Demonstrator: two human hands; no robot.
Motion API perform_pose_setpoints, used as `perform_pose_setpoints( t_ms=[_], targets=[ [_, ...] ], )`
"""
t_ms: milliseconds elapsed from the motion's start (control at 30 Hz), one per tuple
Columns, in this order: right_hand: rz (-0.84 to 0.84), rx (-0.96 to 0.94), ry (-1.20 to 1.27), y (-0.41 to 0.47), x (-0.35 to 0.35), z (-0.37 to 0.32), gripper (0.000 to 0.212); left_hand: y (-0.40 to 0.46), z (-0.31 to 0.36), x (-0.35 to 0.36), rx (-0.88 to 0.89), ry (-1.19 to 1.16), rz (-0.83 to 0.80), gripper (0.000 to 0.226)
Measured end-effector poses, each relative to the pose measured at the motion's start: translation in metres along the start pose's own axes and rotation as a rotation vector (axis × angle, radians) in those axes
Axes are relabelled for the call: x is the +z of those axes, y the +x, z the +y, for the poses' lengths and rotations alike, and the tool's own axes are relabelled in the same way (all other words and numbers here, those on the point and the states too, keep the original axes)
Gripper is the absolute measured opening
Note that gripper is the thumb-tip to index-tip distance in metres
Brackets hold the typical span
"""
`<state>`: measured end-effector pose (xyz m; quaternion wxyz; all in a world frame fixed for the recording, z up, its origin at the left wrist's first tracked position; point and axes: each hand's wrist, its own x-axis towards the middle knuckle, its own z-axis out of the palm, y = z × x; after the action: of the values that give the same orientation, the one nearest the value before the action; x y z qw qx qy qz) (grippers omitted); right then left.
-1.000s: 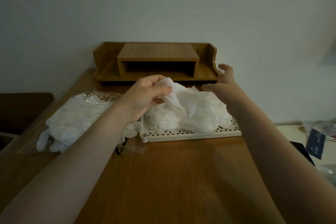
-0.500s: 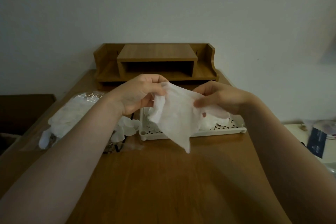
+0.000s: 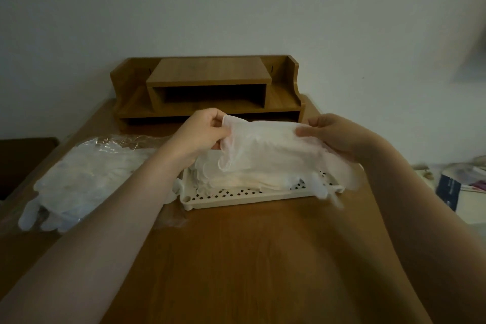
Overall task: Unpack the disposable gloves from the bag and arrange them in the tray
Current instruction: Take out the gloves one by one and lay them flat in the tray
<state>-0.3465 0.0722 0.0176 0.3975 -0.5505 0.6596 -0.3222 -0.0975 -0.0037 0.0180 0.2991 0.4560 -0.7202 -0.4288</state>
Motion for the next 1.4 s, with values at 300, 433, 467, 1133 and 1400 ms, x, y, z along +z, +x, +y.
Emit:
perform_pose_setpoints(
  t_ms=[300, 433, 467, 1133, 1400],
  targets=[
    [0.491, -0.272, -0.152, 0.037, -0.029, -0.038, 0.021, 0.049, 0.02, -0.004, 0.151, -0.073, 0.196, 0.01],
    [0.623, -0.412, -0.345, 0.049, -0.023, -0.038, 0.014, 0.063, 0.013, -0.001, 0.139, -0.08, 0.123, 0.013],
    [0.61, -0.444, -0.407, 0.051, -0.018, -0.033, 0.013, 0.063, 0.007, 0.0, 0.132, -0.094, 0.087, 0.012],
    [-0.031, -0.515, -1.043, 0.007, 0.06, 0.025, 0.015, -0.01, -0.054, -0.013, 0.224, 0.69, -0.222, 0.015],
    [0.197, -0.214, -0.655, 0.013, 0.078, 0.003, 0.04, -0.005, -0.016, 0.018, 0.427, 0.836, 0.1, 0.024]
  ],
)
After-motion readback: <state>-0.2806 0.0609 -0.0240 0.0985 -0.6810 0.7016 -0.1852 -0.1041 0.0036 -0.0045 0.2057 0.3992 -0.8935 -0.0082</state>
